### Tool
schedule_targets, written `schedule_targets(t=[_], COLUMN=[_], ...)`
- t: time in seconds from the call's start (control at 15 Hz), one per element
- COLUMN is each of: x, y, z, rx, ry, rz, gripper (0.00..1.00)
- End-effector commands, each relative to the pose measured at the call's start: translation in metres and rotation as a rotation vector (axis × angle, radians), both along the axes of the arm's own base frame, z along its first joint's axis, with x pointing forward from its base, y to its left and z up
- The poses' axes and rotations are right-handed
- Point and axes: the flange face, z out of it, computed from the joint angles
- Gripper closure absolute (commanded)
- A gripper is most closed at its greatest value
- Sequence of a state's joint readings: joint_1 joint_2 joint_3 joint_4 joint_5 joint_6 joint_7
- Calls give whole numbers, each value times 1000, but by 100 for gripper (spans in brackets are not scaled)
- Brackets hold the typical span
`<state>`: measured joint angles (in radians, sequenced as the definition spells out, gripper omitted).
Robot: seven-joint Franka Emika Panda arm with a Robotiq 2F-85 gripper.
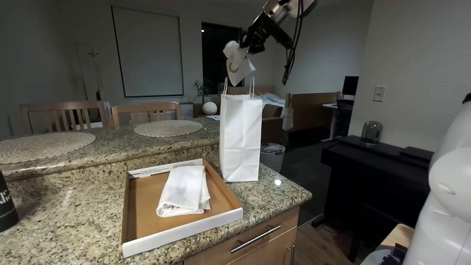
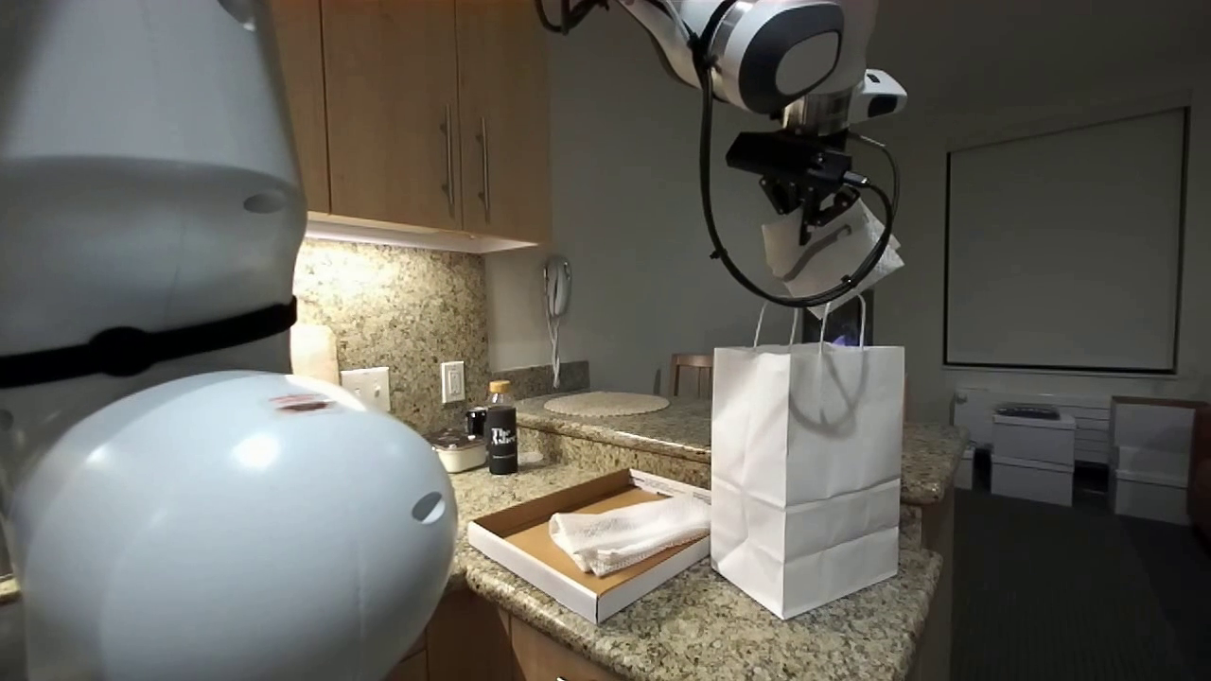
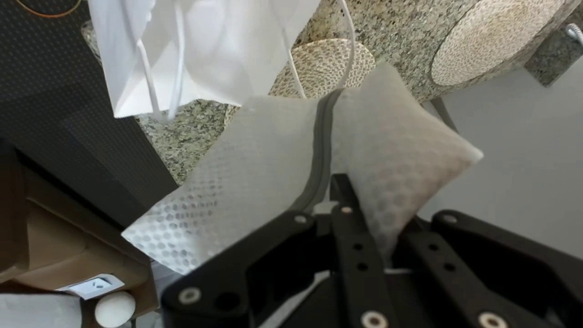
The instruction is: Put one towel in the bag
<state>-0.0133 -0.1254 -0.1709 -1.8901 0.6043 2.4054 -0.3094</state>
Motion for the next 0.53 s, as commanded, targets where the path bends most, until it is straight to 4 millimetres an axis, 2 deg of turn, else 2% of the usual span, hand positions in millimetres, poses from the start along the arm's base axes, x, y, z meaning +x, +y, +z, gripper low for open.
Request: schedule_targets(t=[0.0,0.27,0.33,0.47], x=[-20,-17,-17,-20], y=[5,15,16,12], z=[-17,-43,-47,-52], rx=[22,17,22,27], ry=[35,94,101,105], rz=[20,33,31,17], gripper=[94,95,69,64])
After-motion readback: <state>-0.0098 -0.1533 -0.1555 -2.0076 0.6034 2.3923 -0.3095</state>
